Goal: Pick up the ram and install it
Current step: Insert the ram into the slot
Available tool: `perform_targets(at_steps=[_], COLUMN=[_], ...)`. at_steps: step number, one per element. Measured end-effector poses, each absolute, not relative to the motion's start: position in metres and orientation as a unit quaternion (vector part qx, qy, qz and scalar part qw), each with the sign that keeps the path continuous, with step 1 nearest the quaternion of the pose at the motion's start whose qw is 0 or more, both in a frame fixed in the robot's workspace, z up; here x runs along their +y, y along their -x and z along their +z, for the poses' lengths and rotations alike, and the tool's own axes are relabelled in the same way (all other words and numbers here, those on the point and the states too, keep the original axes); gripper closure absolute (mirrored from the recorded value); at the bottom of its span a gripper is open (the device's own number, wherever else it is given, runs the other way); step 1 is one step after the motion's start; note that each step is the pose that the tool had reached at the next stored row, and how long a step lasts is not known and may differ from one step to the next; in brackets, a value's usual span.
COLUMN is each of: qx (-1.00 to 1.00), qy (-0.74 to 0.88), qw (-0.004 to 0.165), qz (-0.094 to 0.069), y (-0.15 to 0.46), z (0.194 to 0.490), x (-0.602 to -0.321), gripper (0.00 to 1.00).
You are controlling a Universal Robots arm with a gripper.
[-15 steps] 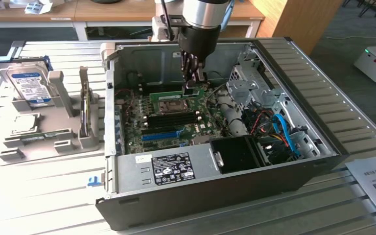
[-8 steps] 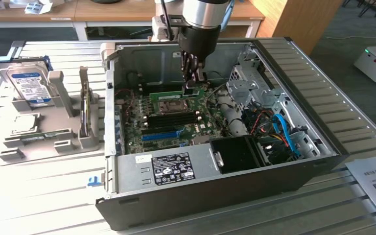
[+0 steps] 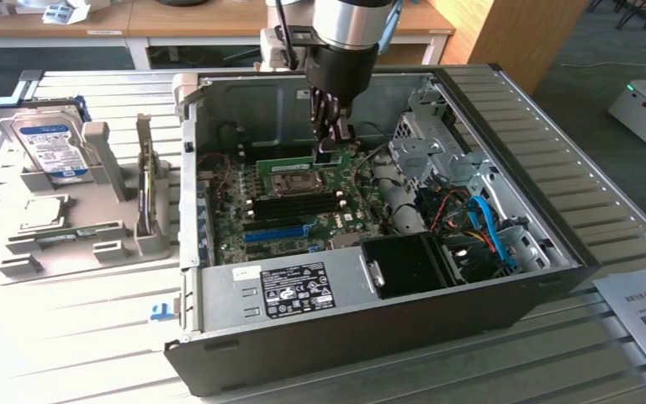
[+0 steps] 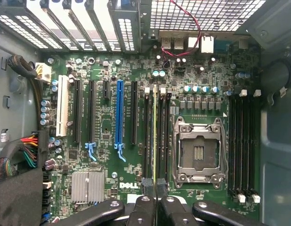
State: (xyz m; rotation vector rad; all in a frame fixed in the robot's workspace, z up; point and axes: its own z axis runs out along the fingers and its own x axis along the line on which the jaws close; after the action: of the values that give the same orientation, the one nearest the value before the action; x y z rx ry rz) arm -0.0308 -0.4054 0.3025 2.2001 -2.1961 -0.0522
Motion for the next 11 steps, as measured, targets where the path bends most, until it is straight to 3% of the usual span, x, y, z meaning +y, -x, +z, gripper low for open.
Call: perform_targets(at_steps=[11], qx=[-0.706], qy=[-0.708], qw=[0.016], qz=[-0.017], y=[0.0308], z=[0.3026], x=[-0.4094], gripper=[0.88])
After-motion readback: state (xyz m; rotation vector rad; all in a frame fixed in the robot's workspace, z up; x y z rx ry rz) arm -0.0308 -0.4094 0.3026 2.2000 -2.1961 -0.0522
